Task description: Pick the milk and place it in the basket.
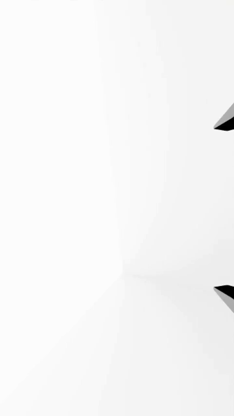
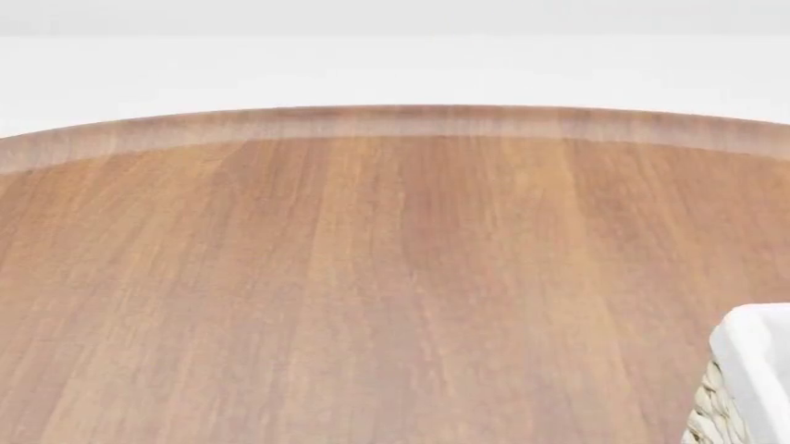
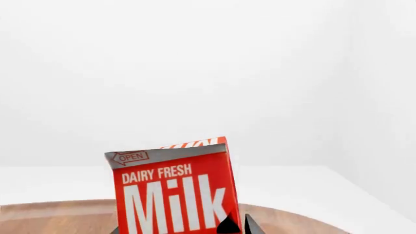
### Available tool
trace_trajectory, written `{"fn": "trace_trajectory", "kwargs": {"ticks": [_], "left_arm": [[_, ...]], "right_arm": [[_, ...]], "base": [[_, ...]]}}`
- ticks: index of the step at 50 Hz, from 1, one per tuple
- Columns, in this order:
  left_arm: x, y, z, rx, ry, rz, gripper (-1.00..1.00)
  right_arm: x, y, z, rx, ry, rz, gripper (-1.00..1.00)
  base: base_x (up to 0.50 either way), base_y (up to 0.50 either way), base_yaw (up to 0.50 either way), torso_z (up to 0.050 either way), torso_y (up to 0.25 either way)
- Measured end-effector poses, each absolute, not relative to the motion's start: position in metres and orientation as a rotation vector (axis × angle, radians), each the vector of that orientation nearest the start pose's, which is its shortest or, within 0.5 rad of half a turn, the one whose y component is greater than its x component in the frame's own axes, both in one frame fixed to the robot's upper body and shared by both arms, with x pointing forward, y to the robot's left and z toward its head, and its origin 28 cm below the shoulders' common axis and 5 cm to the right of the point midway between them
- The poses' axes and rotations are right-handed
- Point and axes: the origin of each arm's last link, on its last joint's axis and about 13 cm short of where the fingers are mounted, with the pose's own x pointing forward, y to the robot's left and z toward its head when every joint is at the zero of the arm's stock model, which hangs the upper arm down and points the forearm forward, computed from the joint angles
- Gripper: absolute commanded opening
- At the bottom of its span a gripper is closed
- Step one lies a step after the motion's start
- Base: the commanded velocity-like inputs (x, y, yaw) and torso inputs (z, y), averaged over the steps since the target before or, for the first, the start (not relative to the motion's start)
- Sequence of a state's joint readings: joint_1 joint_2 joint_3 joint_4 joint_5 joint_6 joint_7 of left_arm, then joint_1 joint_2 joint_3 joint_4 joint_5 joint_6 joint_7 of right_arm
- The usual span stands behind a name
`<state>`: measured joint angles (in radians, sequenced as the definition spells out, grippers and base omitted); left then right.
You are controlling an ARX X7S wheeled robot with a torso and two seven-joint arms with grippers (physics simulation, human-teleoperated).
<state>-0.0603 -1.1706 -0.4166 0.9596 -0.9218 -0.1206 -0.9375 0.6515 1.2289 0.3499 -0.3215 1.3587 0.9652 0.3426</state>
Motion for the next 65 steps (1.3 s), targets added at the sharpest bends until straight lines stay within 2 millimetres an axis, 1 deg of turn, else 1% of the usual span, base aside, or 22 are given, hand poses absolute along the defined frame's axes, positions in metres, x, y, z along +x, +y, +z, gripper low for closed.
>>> {"fn": "trace_trajectory", "kwargs": {"ticks": [20,48,65], "left_arm": [[0.144,0.292,0.293,0.087,-0.879,0.287,1.00],[0.144,0.292,0.293,0.090,-0.877,0.285,1.00],[0.144,0.292,0.292,0.090,-0.878,0.293,1.00]], "right_arm": [[0.196,-0.308,0.310,-0.057,0.062,-0.176,-1.00],[0.207,-0.318,0.289,-0.067,0.321,-0.139,-1.00],[0.207,-0.322,0.280,-0.051,0.389,-0.149,-1.00]], "base": [[0.00,0.00,0.00,0.001,0.002],[0.00,0.00,0.00,0.000,0.001],[0.00,0.00,0.00,0.001,0.001]]}}
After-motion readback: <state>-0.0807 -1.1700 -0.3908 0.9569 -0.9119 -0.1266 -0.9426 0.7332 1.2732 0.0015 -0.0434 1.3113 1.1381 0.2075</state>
